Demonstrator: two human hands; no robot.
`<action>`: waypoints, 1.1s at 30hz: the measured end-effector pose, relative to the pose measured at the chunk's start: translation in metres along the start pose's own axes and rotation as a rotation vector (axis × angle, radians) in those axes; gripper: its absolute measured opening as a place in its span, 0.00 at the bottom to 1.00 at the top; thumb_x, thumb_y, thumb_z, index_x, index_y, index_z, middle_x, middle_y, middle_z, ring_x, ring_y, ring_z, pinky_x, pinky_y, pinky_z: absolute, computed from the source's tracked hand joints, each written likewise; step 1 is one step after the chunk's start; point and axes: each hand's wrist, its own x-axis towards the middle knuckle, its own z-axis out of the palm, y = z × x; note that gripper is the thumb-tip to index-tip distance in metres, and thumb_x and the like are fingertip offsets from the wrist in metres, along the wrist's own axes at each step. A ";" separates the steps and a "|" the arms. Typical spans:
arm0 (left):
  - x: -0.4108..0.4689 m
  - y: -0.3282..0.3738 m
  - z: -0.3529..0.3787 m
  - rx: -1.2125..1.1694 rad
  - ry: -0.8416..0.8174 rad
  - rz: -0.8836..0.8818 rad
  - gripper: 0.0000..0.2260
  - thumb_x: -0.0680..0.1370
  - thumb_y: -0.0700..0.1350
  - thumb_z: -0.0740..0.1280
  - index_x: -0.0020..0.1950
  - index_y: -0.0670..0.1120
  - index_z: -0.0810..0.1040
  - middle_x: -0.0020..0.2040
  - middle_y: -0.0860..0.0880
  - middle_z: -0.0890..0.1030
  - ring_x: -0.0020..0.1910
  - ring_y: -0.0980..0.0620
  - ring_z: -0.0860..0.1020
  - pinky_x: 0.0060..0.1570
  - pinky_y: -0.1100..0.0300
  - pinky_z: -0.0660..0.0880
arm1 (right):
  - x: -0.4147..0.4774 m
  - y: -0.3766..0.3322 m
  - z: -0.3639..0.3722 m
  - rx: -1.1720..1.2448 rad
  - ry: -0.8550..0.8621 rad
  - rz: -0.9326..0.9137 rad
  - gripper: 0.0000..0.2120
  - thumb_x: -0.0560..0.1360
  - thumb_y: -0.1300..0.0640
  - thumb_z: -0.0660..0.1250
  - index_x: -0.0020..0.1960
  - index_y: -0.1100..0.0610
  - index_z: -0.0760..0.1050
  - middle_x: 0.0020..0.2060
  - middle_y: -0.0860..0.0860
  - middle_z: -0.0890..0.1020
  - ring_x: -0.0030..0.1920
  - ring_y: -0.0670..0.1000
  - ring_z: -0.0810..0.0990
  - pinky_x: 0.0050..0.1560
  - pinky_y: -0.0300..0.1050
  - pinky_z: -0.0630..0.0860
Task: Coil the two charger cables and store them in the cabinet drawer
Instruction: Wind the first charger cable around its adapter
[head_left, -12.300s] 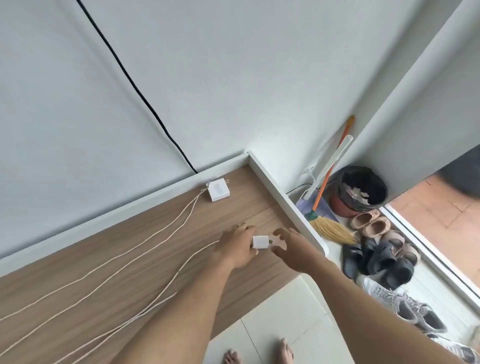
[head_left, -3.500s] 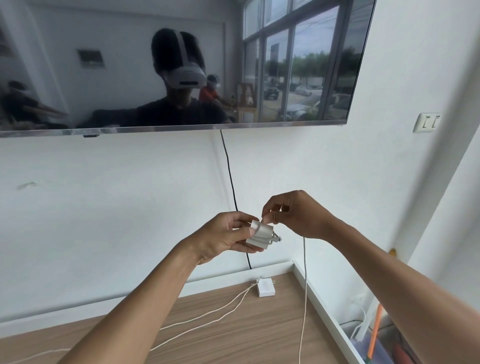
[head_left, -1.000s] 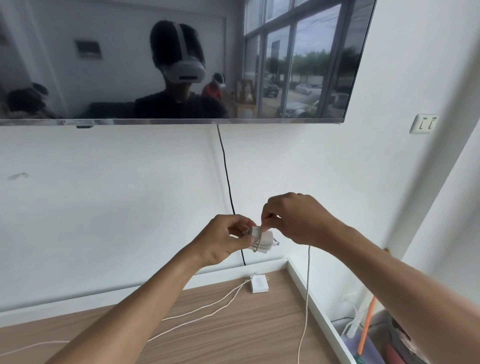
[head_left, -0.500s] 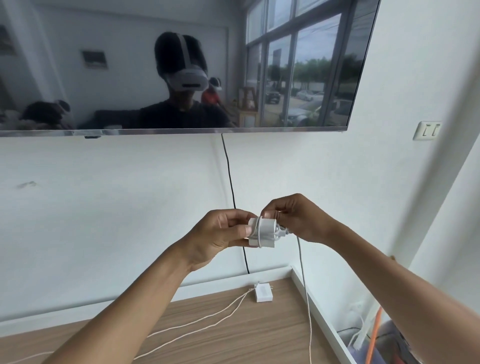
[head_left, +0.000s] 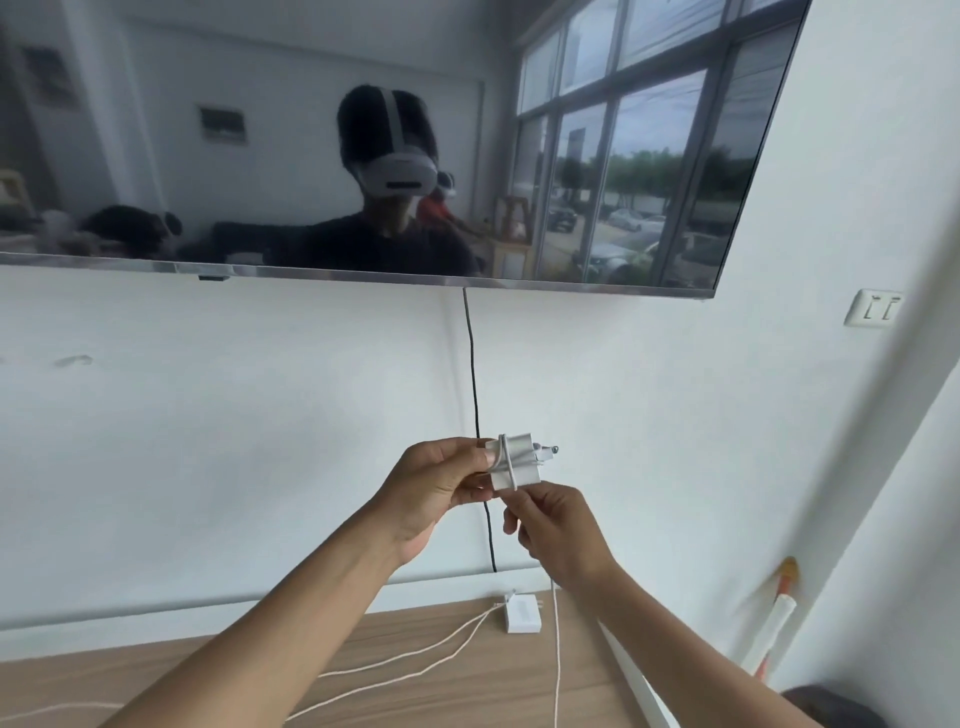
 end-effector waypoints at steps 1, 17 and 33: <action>0.001 0.000 0.000 0.037 0.026 0.012 0.09 0.77 0.38 0.67 0.54 0.35 0.82 0.49 0.36 0.81 0.45 0.44 0.78 0.44 0.60 0.79 | -0.003 0.001 0.003 -0.038 0.006 -0.016 0.17 0.80 0.56 0.63 0.32 0.55 0.76 0.22 0.45 0.73 0.23 0.48 0.63 0.25 0.36 0.61; 0.003 -0.008 -0.009 0.568 0.179 0.072 0.11 0.65 0.52 0.70 0.44 0.50 0.82 0.39 0.49 0.85 0.42 0.46 0.83 0.50 0.48 0.79 | -0.012 -0.047 -0.020 -1.029 -0.149 -0.201 0.11 0.78 0.53 0.58 0.42 0.54 0.77 0.36 0.52 0.80 0.37 0.57 0.77 0.38 0.48 0.74; -0.013 0.014 -0.005 0.415 -0.289 0.076 0.12 0.70 0.43 0.71 0.51 0.42 0.82 0.48 0.44 0.83 0.48 0.49 0.81 0.52 0.53 0.79 | 0.013 -0.091 -0.061 -0.827 -0.299 -0.265 0.15 0.76 0.62 0.64 0.41 0.44 0.80 0.34 0.42 0.81 0.34 0.43 0.77 0.35 0.35 0.73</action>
